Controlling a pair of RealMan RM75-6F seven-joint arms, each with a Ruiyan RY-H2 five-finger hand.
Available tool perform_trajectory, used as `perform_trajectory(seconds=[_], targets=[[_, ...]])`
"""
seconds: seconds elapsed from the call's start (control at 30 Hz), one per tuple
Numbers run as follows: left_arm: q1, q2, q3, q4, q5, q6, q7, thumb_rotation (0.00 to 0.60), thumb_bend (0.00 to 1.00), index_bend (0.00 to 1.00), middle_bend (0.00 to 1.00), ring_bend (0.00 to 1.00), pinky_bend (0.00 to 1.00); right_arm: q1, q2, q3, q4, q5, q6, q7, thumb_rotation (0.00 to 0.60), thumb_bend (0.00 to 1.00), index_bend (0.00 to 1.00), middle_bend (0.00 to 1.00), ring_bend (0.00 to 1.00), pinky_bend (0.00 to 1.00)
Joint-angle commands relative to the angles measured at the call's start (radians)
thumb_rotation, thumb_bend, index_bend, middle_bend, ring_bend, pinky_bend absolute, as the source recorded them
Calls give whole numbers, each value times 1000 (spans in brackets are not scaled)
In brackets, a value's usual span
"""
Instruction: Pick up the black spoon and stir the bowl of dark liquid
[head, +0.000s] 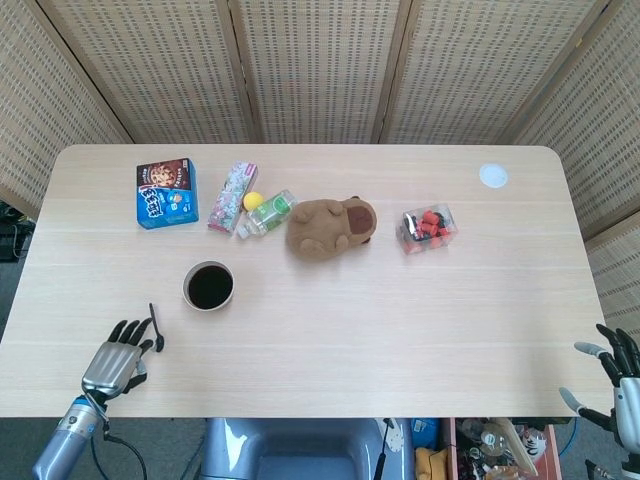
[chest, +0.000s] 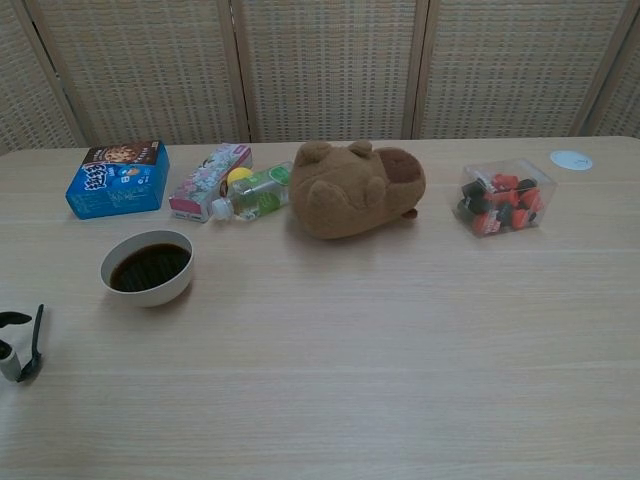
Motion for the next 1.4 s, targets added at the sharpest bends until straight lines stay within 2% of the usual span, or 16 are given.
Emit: perform_trajectory(seconds=[0.03, 0.47, 0.67, 0.87, 0.9, 0.97, 1.03, 1.13, 1.2, 1.3, 1.4], targets=[[-4, -4, -1, 1, -5, -3, 1, 286, 1000, 328, 0, 0, 0, -1, 0, 0, 0, 1, 0, 1, 600, 299, 347, 212, 95, 236], [-47, -37, -33, -30, -40, -17, 49, 261, 1000, 328, 0, 0, 0, -16, -7, 2, 21, 18, -2, 19, 600, 299, 347, 212, 95, 236], [-47, -30, -33, -52, -29, 12, 43, 260, 1000, 328, 0, 0, 0, -21, -7, 4, 26, 20, 1, 25, 600, 299, 347, 213, 95, 236], [-18, -26, -29, -50, -14, 75, 0, 303, 999, 320, 0, 0, 0, -21, -11, 4, 32, 19, -2, 29, 600, 299, 347, 213, 96, 236], [-6, -28, -32, -48, -19, 95, -11, 326, 973, 317, 0, 0, 0, -21, -12, 5, 33, 20, -2, 30, 600, 300, 347, 212, 96, 236], [5, -30, -34, -46, -27, 111, -21, 374, 857, 317, 0, 0, 0, -21, -13, 5, 35, 20, -3, 32, 600, 299, 347, 212, 95, 236], [21, -30, -38, -40, -47, 128, -24, 447, 615, 317, 0, 0, 0, -21, -14, 6, 37, 20, -5, 33, 600, 299, 347, 212, 95, 236], [38, -32, -46, -35, -78, 147, -9, 518, 332, 317, 0, 0, 0, -18, -16, 7, 41, 18, -6, 35, 600, 299, 347, 212, 95, 236], [46, -38, -52, -33, -91, 162, 2, 543, 269, 317, 0, 0, 0, -16, -18, 7, 42, 17, -9, 35, 600, 299, 347, 212, 95, 236], [56, -65, -64, -13, -108, 189, 23, 588, 266, 317, 0, 0, 0, -16, -19, 8, 43, 18, -9, 33, 600, 299, 347, 212, 95, 236], [56, -81, -71, 1, -116, 192, 27, 600, 263, 317, 0, 0, 0, -19, -18, 9, 43, 21, -11, 33, 600, 299, 347, 213, 95, 236]])
